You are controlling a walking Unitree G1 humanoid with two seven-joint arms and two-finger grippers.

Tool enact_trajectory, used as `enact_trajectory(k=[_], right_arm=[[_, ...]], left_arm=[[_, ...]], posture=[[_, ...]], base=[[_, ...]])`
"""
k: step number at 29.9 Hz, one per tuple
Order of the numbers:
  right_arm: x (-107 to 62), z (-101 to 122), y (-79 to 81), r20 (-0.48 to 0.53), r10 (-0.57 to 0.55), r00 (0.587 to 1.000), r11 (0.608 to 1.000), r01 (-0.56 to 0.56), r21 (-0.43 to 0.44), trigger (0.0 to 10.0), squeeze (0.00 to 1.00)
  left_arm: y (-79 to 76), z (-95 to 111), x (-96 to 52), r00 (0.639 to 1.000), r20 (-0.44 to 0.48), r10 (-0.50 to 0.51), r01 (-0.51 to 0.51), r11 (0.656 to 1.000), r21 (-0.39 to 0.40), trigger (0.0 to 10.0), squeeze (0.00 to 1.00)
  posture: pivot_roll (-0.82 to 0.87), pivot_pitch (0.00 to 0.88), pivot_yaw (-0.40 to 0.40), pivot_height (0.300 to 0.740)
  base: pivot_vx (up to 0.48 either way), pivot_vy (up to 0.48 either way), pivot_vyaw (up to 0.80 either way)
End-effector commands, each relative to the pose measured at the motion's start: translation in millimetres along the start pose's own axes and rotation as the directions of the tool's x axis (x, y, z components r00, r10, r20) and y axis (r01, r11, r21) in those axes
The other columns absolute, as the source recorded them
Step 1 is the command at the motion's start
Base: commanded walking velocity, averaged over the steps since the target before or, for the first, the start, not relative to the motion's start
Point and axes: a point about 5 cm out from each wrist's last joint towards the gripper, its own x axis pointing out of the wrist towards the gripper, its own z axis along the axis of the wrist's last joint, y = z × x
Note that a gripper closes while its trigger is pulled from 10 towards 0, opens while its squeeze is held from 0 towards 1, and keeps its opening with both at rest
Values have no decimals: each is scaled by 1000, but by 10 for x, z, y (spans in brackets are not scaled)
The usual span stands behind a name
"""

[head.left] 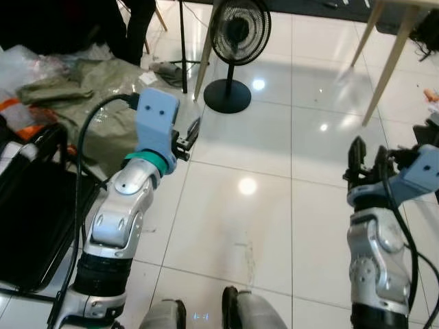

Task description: Setting the table

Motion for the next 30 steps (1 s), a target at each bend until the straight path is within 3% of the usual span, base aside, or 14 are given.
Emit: enact_trajectory(k=[1, 7, 30], right_arm=[[-7, -19, -42, -10, -15, 1000, 1000, 15, -6, 10000, 0], [-7, -23, -44, -12, -16, 1000, 1000, 16, -4, 10000, 0], [-14, -23, -81, -15, -30, 999, 1000, 30, -2, 10000, 0]], left_arm=[[-20, -39, 0, 1000, -13, -4, 4, 1000, -1, 10000, 0], [-21, -39, 2, 1000, -12, -5, 5, 1000, -2, 10000, 0], [-22, -83, 21, 998, -58, 3, -3, 1000, 1, 10000, 0]], posture=[[16, 16, 52, 740], [14, 12, 53, 740], [12, 20, 59, 740]], base=[[-345, 0, 0], [-303, 0, -154], [0, 0, -800]])
